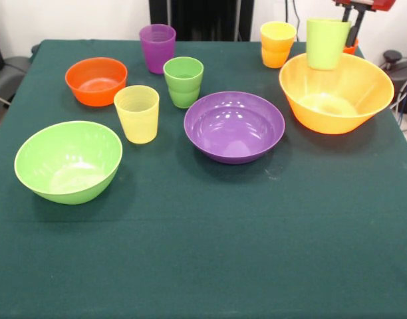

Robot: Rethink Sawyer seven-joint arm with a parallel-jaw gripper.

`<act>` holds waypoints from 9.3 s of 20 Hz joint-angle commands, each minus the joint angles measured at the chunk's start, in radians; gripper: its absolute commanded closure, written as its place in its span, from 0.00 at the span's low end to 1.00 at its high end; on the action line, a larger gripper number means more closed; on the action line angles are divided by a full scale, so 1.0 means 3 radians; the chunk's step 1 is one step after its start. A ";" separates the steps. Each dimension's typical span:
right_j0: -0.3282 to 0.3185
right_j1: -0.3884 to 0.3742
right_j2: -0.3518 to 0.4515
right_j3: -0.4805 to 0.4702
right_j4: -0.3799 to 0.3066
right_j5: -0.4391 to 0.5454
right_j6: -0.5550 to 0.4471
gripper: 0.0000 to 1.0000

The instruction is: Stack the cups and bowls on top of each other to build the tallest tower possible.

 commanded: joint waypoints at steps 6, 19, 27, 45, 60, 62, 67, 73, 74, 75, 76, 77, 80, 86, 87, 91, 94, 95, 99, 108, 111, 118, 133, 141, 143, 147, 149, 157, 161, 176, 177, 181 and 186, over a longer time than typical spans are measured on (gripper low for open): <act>0.0011 0.0344 0.0219 -0.0022 0.0126 -0.0451 0.0828 1.00; 0.0231 0.0531 0.0158 -0.0071 0.0277 -0.0488 0.0995 1.00; 0.0318 0.0625 0.0150 -0.0112 0.0394 -0.0506 0.1016 1.00; 0.0098 0.0688 0.0293 -0.0112 0.0342 -0.0673 0.0922 1.00; 0.0145 0.0755 0.0260 -0.0161 0.0367 -0.0737 0.0914 1.00; 0.0154 0.0757 0.0265 -0.0158 0.0374 -0.0736 0.0921 1.00; 0.0129 0.0839 0.0298 -0.0220 0.0389 -0.0770 0.0925 1.00; 0.0138 0.0881 0.0272 -0.0273 0.0411 -0.0778 0.0914 1.00; 0.0141 0.0889 0.0270 -0.0279 0.0415 -0.0780 0.0914 1.00; 0.0136 0.0899 0.0274 -0.0292 0.0415 -0.0784 0.0911 1.00; 0.0131 0.0909 0.0279 -0.0305 0.0414 -0.0788 0.0907 1.00; 0.0116 0.0923 0.0296 -0.0320 0.0411 -0.0794 0.0907 1.00; 0.0113 0.0977 0.0303 -0.0369 0.0424 -0.0817 0.0907 1.00; 0.0118 0.1002 0.0289 -0.0404 0.0443 -0.0790 0.0892 1.00; 0.0126 0.1005 0.0278 -0.0409 0.0451 -0.0777 0.0890 1.00; 0.0128 0.1000 0.0269 -0.0413 0.0456 -0.0749 0.0882 0.00; 0.0145 0.0986 0.0242 -0.0417 0.0459 -0.0728 0.0866 0.00; 0.0149 0.0969 0.0244 -0.0407 0.0467 -0.0701 0.0872 0.00; 0.0147 0.0923 0.0226 -0.0399 0.0464 -0.0631 0.0849 0.00; 0.0145 0.0908 0.0230 -0.0388 0.0455 -0.0614 0.0842 0.00; 0.0139 0.0898 0.0229 -0.0380 0.0447 -0.0604 0.0836 0.00; 0.0152 0.0654 0.0164 -0.0272 0.0404 -0.0366 0.0785 0.00; 0.0145 0.0431 0.0134 -0.0185 0.0364 -0.0171 0.0751 0.00; 0.0189 0.0274 0.0069 -0.0106 0.0347 0.0029 0.0740 0.00; 0.0267 0.0193 0.0031 -0.0025 0.0373 0.0089 0.0808 0.00; 0.0340 0.0015 0.0001 0.0115 0.0363 0.0204 0.0880 0.00; 0.0294 -0.0084 -0.0007 0.0171 0.0303 0.0263 0.0821 0.00; 0.0051 -0.0714 -0.0132 0.0407 0.0003 0.0768 0.0412 0.00; -0.0098 -0.0849 -0.0052 0.0543 -0.0094 0.0756 0.0326 0.00; 0.0156 -0.0497 0.0169 0.0725 0.0117 0.0139 0.0958 0.00; 0.0142 -0.0476 0.0193 0.0740 0.0123 0.0094 0.0964 0.00; 0.0025 -0.0349 0.0352 0.0812 0.0122 -0.0152 0.0987 0.00; -0.0056 -0.0222 0.0526 0.0891 0.0144 -0.0352 0.1051 0.00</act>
